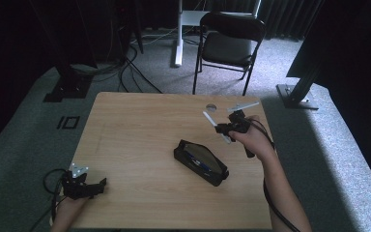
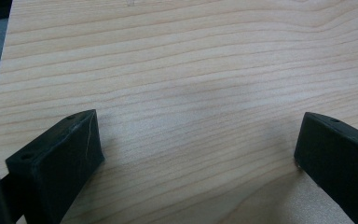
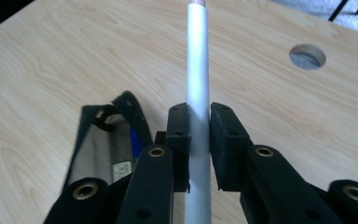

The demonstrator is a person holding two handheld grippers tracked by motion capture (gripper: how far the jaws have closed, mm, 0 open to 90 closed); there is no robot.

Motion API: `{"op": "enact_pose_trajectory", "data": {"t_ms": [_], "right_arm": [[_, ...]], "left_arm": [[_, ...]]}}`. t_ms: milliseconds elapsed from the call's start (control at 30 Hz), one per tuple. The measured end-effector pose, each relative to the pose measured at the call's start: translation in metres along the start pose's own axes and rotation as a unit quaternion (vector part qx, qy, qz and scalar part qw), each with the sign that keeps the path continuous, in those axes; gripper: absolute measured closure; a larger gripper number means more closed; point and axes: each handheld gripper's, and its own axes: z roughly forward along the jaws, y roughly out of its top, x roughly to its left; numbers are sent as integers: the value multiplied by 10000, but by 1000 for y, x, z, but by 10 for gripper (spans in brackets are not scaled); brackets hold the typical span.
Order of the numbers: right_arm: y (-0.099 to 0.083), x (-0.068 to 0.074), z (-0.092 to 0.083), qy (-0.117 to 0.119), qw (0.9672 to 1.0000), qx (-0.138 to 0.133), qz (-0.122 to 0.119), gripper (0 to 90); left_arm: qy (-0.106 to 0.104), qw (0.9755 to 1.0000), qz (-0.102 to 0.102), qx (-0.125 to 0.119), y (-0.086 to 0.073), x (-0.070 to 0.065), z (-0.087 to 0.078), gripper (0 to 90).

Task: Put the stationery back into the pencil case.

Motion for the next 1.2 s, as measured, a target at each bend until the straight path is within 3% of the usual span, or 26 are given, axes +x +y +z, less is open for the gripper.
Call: {"op": "enact_pose_trajectory", "data": {"t_ms": [200,667,1200], "right_arm": [[5,18,-10,92,9995,-94,-271,785],[2,48,-10,329,9981,-187,-490,785],[-19,61,22,551,9968,182,-543,784]], "left_arm": [[1,10000,3,-3,0,0,0,9],[5,10000,6,-4,0,0,0,9],[4,10000,12,-3,0,0,0,9]]}}
